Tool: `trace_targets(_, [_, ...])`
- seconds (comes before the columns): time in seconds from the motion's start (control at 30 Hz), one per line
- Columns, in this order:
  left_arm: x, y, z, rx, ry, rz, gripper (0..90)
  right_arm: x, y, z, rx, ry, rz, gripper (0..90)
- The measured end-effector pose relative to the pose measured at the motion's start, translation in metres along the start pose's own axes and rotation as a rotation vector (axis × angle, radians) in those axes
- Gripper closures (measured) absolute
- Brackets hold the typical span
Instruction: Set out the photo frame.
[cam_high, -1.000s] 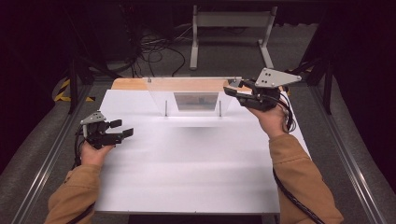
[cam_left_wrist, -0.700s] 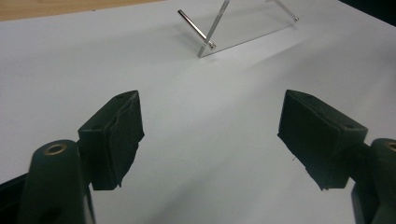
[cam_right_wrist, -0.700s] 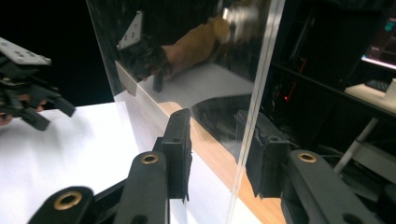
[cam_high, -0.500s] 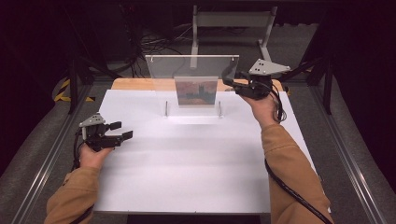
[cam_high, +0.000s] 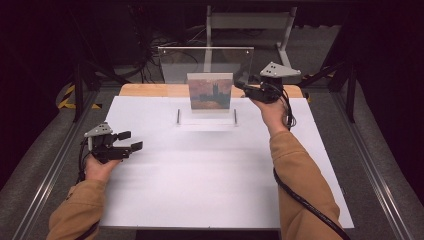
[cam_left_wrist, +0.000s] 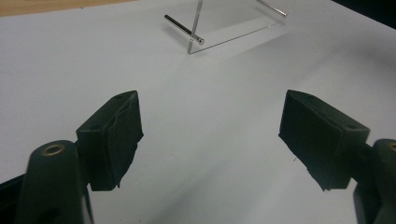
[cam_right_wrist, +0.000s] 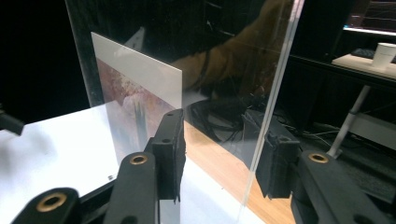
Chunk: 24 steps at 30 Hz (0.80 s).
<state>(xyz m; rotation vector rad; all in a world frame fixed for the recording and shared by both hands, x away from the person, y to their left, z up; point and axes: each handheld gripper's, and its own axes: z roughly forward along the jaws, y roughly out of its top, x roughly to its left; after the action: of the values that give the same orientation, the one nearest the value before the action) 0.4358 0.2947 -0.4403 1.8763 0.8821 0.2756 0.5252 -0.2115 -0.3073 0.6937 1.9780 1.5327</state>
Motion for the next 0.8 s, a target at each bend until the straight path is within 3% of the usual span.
trace_targets(0.23, [0.001, -0.001, 0.0, -0.016, -0.018, -0.029, 21.2, -0.01, 0.003, 0.01, 0.015, -0.01, 0.029, 56.5])
trace_targets(0.27, [0.003, -0.001, -0.001, -0.01, -0.014, -0.008, 21.2, -0.011, 0.003, 0.011, 0.017, -0.014, 0.029, 56.4])
trace_targets(0.37, [0.003, -0.001, -0.001, -0.011, -0.01, -0.013, 21.3, -0.014, 0.004, 0.015, 0.03, -0.025, 0.034, 55.8])
trace_targets(0.4, [0.002, -0.002, -0.001, -0.01, -0.008, -0.034, 21.4, -0.014, 0.005, 0.016, 0.033, -0.029, 0.031, 55.6])
trace_targets(0.47, [0.003, -0.002, -0.001, -0.003, -0.002, -0.017, 21.5, -0.016, 0.005, 0.018, 0.038, -0.035, 0.035, 55.0])
trace_targets(0.57, [0.001, -0.003, 0.001, -0.002, -0.009, -0.038, 21.6, -0.018, 0.005, 0.023, 0.037, -0.04, 0.044, 53.2])
trace_targets(0.6, [0.003, -0.003, 0.0, 0.003, -0.006, -0.016, 21.6, -0.019, 0.005, 0.024, 0.035, -0.041, 0.05, 52.3])
trace_targets(0.63, [0.001, -0.003, 0.001, 0.001, -0.011, -0.038, 21.6, -0.02, 0.005, 0.026, 0.034, -0.039, 0.059, 50.9])
trace_targets(0.77, [0.001, -0.003, 0.0, 0.001, -0.009, -0.036, 21.6, -0.022, 0.006, 0.035, 0.037, -0.034, 0.081, 37.9])
trace_targets(0.8, [0.002, -0.003, 0.0, 0.004, -0.004, -0.02, 21.6, -0.022, 0.006, 0.036, 0.042, -0.035, 0.077, 36.9])
